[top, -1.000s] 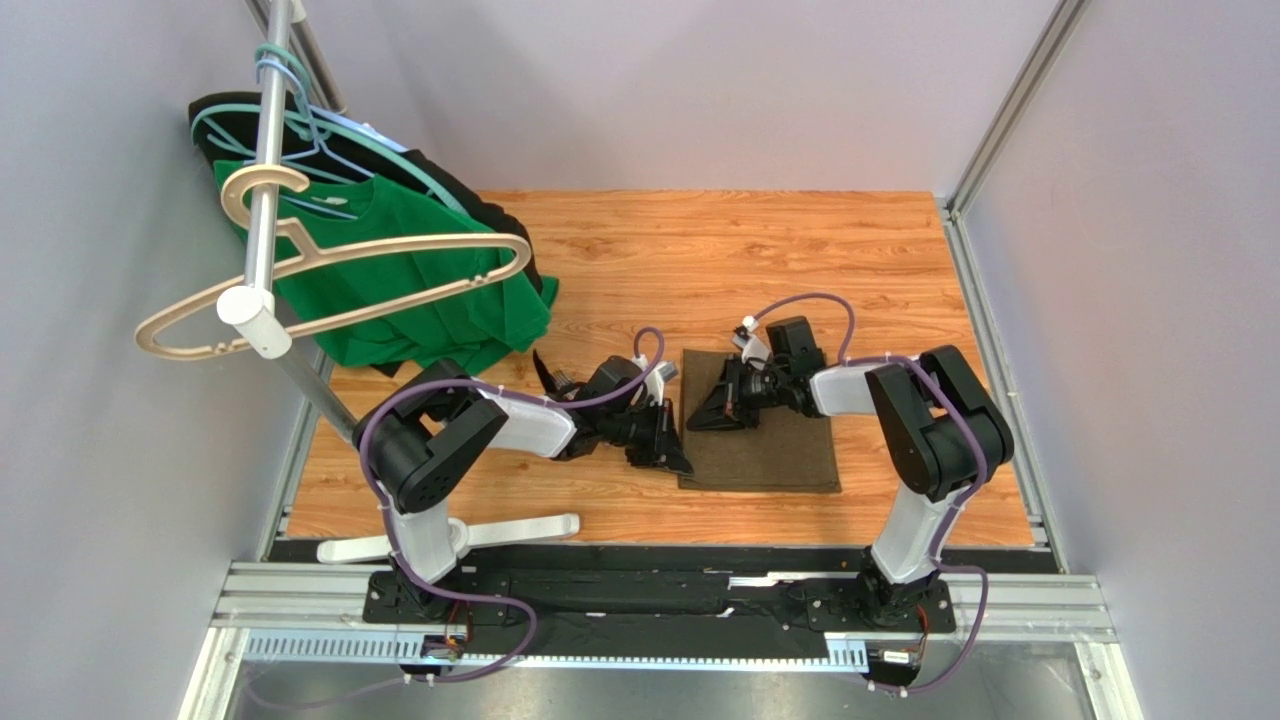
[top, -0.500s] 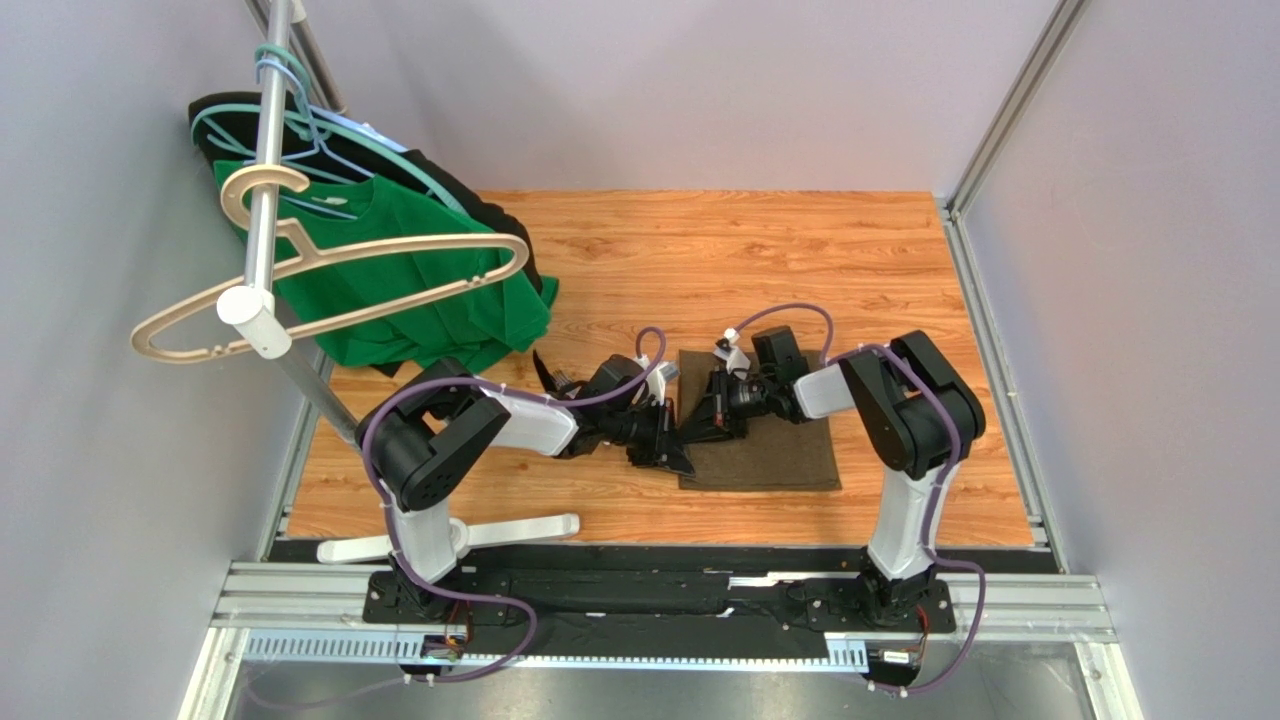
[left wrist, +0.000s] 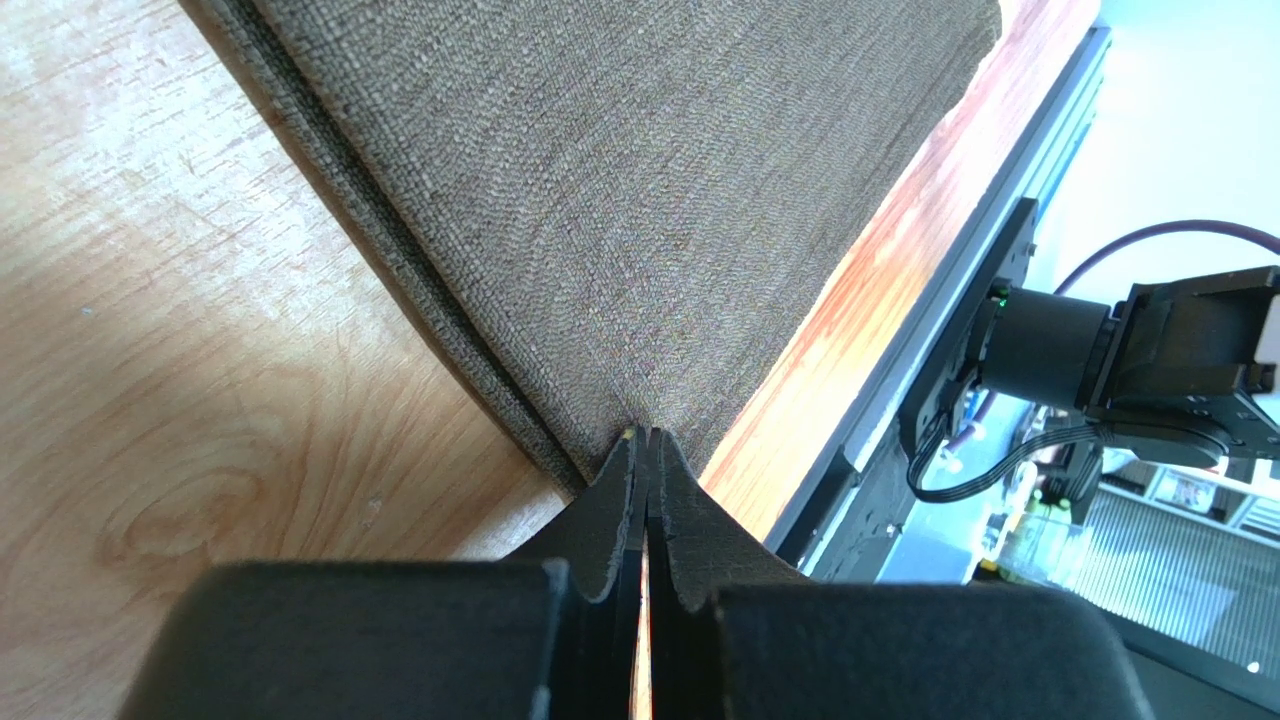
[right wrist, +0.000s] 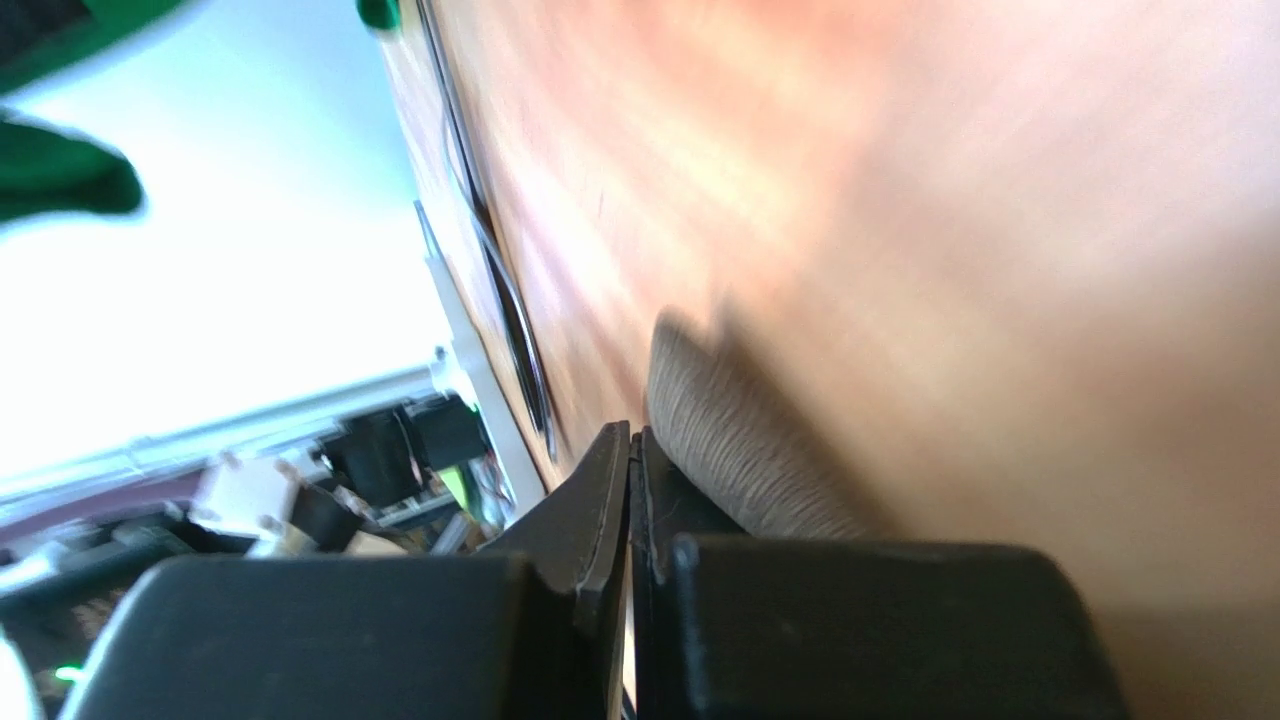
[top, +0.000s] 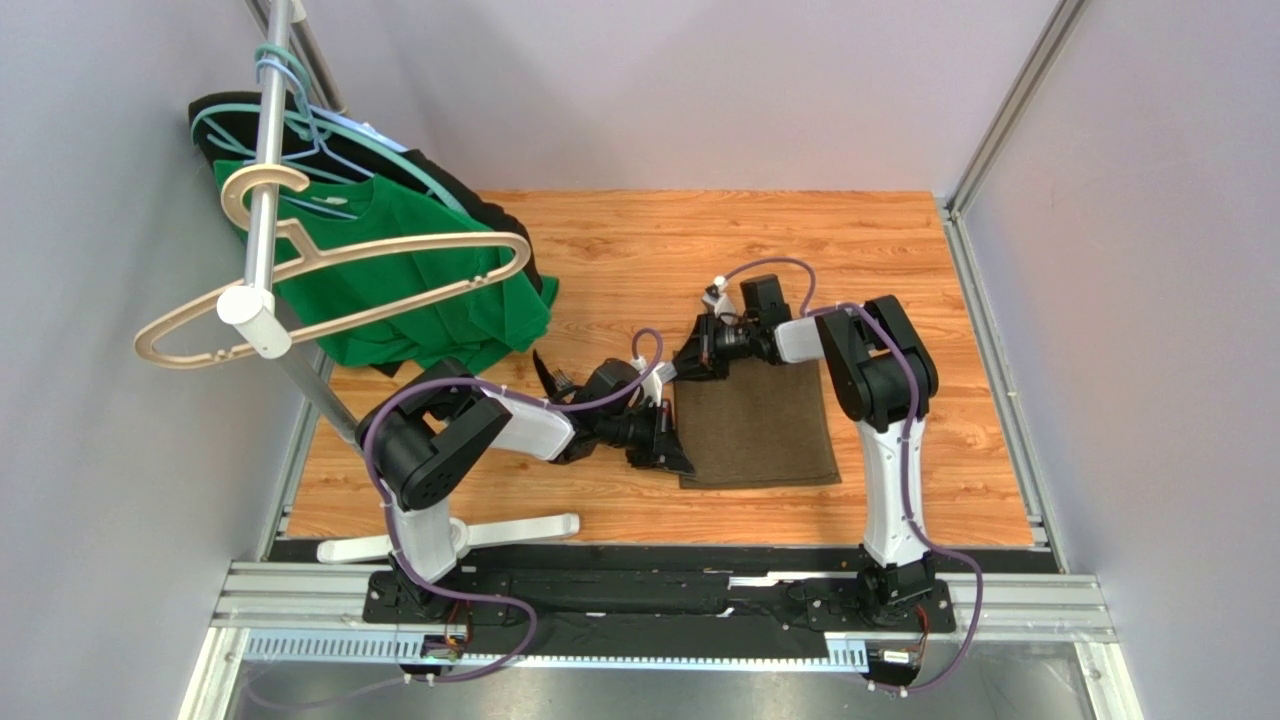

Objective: Fold the napkin into a case and place the utensils inside
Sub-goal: Smooth out the square-folded napkin at the center of the board.

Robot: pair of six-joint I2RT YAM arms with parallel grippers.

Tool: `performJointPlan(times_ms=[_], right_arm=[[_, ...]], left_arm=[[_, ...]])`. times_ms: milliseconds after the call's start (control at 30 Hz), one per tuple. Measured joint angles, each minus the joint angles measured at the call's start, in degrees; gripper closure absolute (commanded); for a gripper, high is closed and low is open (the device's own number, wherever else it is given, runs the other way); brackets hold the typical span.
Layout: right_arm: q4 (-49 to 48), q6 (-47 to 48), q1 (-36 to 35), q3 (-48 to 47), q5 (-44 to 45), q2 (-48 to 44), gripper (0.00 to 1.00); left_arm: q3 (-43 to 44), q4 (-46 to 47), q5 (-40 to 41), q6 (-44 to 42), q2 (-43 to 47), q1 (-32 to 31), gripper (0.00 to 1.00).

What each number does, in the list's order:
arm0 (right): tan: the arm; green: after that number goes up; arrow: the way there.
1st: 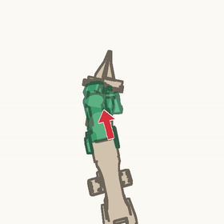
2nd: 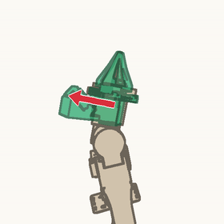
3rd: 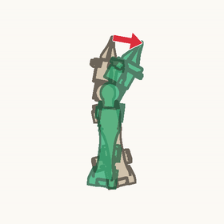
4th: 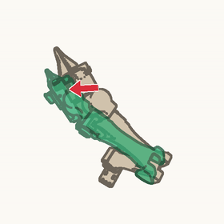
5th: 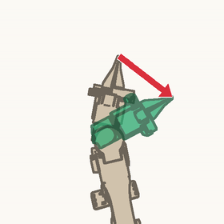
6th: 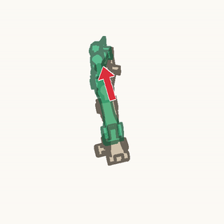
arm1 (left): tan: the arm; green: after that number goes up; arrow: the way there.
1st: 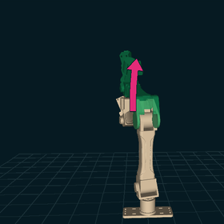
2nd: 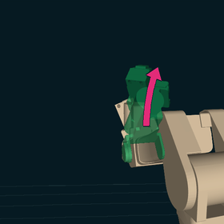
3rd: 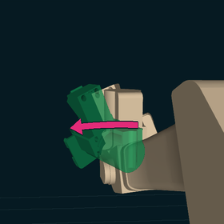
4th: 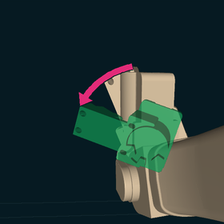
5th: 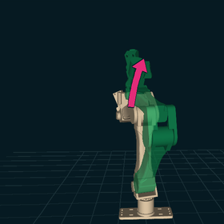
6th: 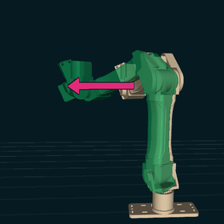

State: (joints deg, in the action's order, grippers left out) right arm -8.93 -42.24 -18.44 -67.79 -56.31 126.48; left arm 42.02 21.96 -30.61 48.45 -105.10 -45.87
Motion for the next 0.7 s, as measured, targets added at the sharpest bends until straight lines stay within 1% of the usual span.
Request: performJointPlan(times_ms=[67, 333, 367, 400, 433, 467, 500, 567, 633, 667, 700], right_arm=[[2.27, -0.31, 1.05, -4.20, -0.35, 2.19, 0.98], [10.69, -2.89, 2.49, -26.75, -0.15, 13.81, 0.98], [11.69, -2.89, 2.49, -28.87, 0.46, 14.56, 0.96], [12.85, -2.99, 2.60, -31.10, 1.18, 15.04, 0.95], [13.81, -2.97, 2.80, -32.06, 1.86, 14.82, 0.94], [14.97, -2.75, 2.97, -32.52, 2.47, 14.12, 0.92], [17.14, -2.08, 3.32, -32.81, 3.50, 12.83, 0.90], [21.00, -0.94, 4.02, -32.54, 5.14, 9.44, 0.86], [22.71, -0.04, 5.05, -28.79, 6.78, 2.93, 0.85], [23.21, 0.24, 5.60, -26.16, 7.21, -0.74, 0.84], [22.53, 0.55, 6.25, -22.23, 7.82, -5.55, 0.84]], left_arm=[[-0.31, 0.61, -0.04, 0.17, -0.02, 0.04, 1.00], [-0.72, 1.88, -0.39, 0.02, -0.24, 0.22, 1.00], [-0.42, 0.98, -0.24, -0.50, 0.02, 0.17, 0.98], [0.00, -0.66, 0.24, -1.29, 0.59, 0.04, 0.90], [0.70, -3.76, 1.38, -2.40, 1.62, -0.24, 0.87], [1.31, -6.51, 2.75, -3.74, 2.64, -0.39, 0.84], [2.03, -9.81, 4.15, -4.98, 3.91, -0.59, 0.78], [3.50, -15.82, 6.43, -7.02, 6.73, -0.74, 0.76], [6.25, -21.40, 8.48, -8.55, 9.27, -0.87, 0.76], [7.93, -23.43, 9.16, -9.07, 10.03, -0.87, 0.78], [10.16, -25.24, 9.90, -9.60, 10.49, -0.87, 0.84]])
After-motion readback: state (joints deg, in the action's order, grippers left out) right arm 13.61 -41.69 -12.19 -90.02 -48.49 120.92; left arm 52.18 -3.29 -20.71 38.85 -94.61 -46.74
